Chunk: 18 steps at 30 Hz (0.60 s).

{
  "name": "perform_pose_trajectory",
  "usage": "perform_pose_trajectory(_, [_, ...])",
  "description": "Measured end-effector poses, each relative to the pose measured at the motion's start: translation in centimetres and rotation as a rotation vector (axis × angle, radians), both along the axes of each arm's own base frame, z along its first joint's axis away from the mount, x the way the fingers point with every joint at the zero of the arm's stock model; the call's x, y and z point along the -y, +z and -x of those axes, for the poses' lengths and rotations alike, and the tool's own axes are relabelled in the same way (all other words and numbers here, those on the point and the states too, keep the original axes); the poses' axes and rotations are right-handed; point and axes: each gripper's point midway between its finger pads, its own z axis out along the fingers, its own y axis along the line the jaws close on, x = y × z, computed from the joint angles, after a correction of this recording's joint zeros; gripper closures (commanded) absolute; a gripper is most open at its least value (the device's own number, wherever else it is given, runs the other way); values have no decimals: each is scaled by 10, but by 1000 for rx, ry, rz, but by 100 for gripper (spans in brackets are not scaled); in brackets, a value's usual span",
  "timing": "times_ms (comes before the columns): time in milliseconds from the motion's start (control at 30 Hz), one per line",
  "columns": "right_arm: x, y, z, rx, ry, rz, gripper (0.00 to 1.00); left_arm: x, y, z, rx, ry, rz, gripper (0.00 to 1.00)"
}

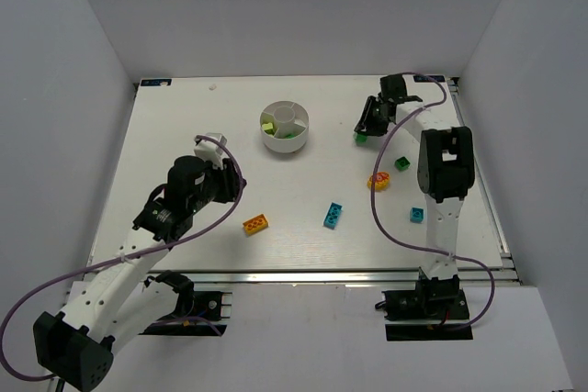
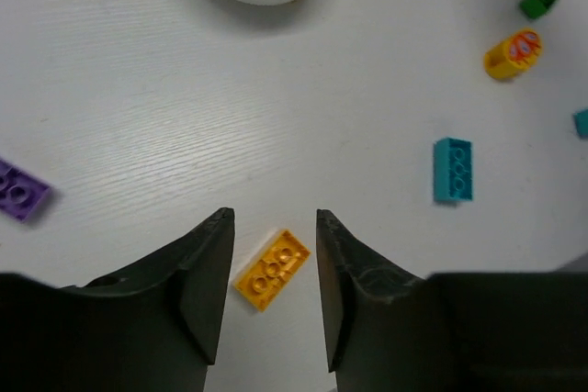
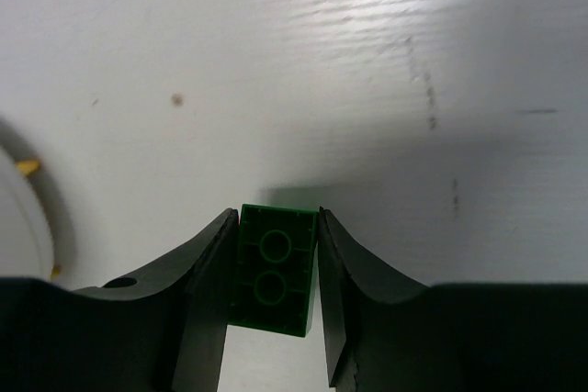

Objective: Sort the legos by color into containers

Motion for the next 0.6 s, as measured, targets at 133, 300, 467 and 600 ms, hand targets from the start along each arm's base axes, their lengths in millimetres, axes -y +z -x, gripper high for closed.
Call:
perform_pose_trajectory(133, [-16, 26, 15, 52, 104, -69, 91, 28, 7, 6, -17, -120, 106, 44])
perform_pose_trajectory(300, [-41, 88, 37, 201, 259, -197, 95, 75, 11, 4, -108, -236, 323, 40])
perform_pose_trajectory(467, [-66, 145, 83, 353, 447, -312, 95, 116, 13, -4, -229, -315, 545, 39])
perform_pose_trajectory(600, [-80, 176, 121, 478, 603, -351, 96, 135, 17, -11, -301, -341, 682, 39])
